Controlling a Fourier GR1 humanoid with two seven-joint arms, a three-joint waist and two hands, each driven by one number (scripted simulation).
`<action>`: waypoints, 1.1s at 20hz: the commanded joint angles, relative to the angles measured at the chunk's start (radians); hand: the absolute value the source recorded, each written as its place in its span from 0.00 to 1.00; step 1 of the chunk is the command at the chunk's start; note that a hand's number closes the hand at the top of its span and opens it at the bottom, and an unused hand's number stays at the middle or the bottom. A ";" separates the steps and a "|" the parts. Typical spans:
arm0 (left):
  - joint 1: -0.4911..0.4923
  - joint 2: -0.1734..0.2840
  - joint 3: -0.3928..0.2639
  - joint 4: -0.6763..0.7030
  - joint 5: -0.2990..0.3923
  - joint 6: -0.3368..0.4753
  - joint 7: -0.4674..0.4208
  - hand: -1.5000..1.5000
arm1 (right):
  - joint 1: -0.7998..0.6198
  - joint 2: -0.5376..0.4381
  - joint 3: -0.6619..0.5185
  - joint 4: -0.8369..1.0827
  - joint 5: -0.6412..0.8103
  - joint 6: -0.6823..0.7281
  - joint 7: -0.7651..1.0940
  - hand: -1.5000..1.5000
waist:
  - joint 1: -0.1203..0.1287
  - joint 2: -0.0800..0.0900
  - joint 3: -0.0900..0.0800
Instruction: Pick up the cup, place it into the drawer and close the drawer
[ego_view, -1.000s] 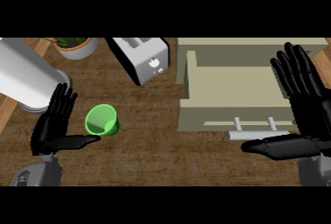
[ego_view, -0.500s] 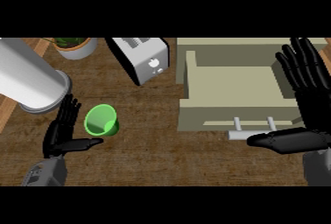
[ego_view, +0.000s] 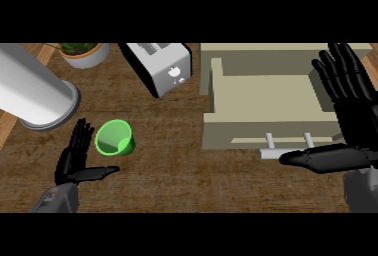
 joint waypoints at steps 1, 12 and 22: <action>-0.066 0.010 0.022 0.179 -0.022 0.010 -0.149 0.00 | 0.003 0.014 0.007 -0.019 -0.003 -0.007 0.009 0.00 | -0.008 0.003 -0.001; -0.124 -0.002 0.022 0.247 -0.039 0.009 -0.214 0.00 | -0.005 0.029 0.031 -0.058 0.026 -0.029 0.039 0.00 | -0.022 0.009 -0.003; -0.184 -0.030 0.035 0.260 -0.024 -0.062 -0.171 0.00 | -0.032 -0.012 -0.010 -0.011 -0.012 0.009 0.047 0.00 | -0.018 0.006 -0.002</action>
